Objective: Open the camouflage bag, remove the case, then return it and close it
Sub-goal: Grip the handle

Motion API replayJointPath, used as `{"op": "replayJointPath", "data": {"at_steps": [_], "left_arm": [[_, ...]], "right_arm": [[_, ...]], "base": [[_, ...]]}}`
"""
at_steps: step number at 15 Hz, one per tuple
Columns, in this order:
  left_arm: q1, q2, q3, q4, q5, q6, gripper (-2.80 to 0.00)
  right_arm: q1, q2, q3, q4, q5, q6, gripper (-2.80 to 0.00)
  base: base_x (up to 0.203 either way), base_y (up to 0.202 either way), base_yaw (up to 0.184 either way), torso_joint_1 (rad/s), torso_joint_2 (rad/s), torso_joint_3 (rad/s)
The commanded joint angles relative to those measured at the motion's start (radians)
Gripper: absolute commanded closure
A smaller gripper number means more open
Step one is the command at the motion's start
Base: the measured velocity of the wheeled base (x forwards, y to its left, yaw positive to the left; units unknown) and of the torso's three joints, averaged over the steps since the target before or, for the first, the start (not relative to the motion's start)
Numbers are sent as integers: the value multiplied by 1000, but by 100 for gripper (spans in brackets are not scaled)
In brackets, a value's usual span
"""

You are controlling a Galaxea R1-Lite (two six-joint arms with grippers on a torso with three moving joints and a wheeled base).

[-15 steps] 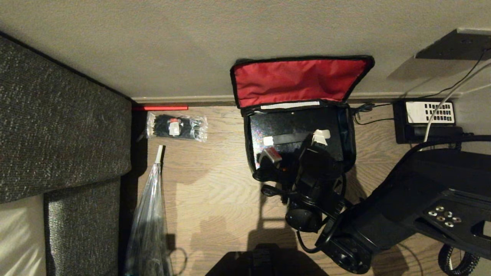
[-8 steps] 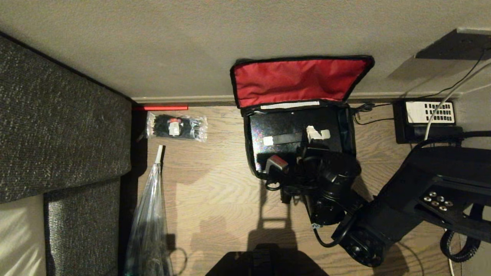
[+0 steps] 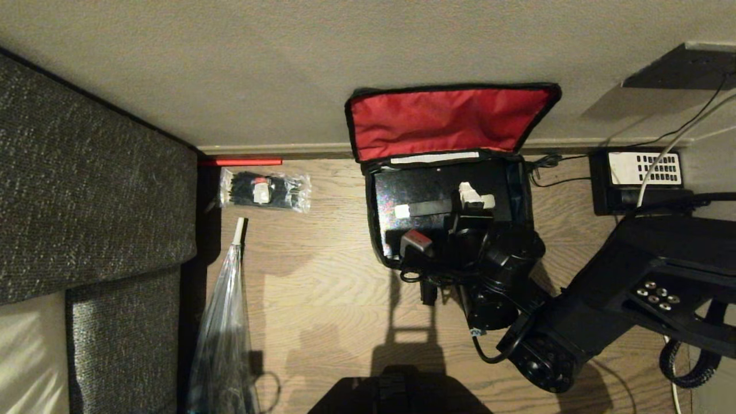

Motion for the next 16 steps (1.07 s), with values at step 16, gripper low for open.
{"op": "replayJointPath", "data": {"at_steps": [16], "left_arm": [[1, -2, 2, 0, 0, -9, 0]], "right_arm": [[17, -180, 168, -9, -233, 78, -280]], "base": [[0, 0, 0, 0, 0, 0]]}}
